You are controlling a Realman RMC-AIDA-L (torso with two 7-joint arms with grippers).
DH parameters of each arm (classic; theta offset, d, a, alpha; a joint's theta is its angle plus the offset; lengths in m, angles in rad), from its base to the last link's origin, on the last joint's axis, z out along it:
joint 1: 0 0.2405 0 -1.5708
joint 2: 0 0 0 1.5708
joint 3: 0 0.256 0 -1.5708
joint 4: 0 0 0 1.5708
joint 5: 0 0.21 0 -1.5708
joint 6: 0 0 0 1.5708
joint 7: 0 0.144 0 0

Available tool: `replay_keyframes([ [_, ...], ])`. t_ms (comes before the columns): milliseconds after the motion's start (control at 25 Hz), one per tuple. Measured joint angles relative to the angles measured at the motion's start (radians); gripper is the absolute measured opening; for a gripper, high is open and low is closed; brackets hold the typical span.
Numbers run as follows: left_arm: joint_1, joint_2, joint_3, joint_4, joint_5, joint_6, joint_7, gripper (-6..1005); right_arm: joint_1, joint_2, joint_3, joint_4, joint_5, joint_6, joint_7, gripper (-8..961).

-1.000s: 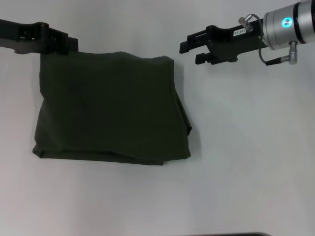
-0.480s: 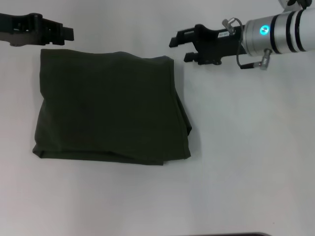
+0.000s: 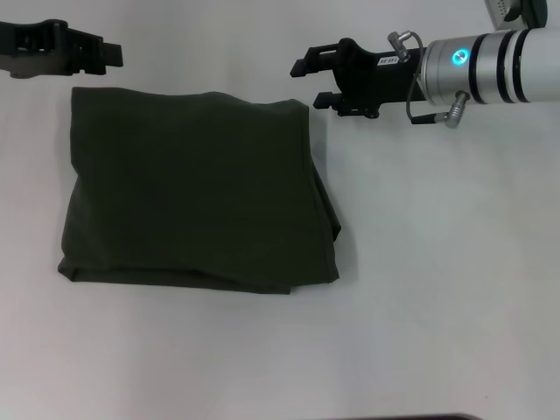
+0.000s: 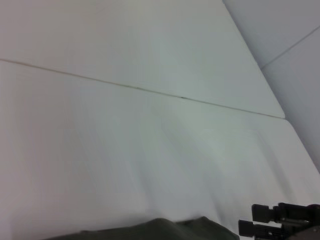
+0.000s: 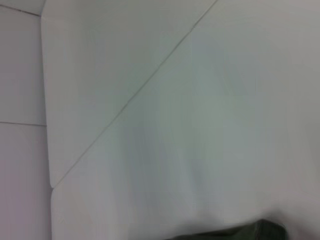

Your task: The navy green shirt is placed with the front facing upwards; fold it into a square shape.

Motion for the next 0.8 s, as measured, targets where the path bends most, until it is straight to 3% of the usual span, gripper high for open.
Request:
replay_keyframes([
  [400, 0.006, 0.003, 0.0, 0.004, 0.0, 0.002, 0.011, 350, -0.018, -0.005, 0.002, -0.015, 0.002, -0.032, -0.037, 641],
  [480, 0.028, 0.004, -0.004, 0.023, -0.017, 0.014, 0.027, 350, -0.06, -0.003, 0.006, -0.088, 0.02, -0.101, -0.16, 637],
  [560, 0.065, 0.002, -0.015, 0.04, -0.063, 0.031, 0.038, 351, -0.166, 0.0, 0.007, -0.2, 0.101, -0.195, -0.395, 633],
  [680, 0.114, 0.005, -0.035, 0.048, -0.145, 0.105, 0.061, 351, -0.222, -0.006, 0.007, -0.235, 0.163, -0.23, -0.529, 622],
  [800, 0.146, 0.001, -0.083, 0.048, -0.193, 0.165, 0.114, 352, -0.32, -0.014, 0.018, -0.279, 0.282, -0.307, -0.871, 600],
])
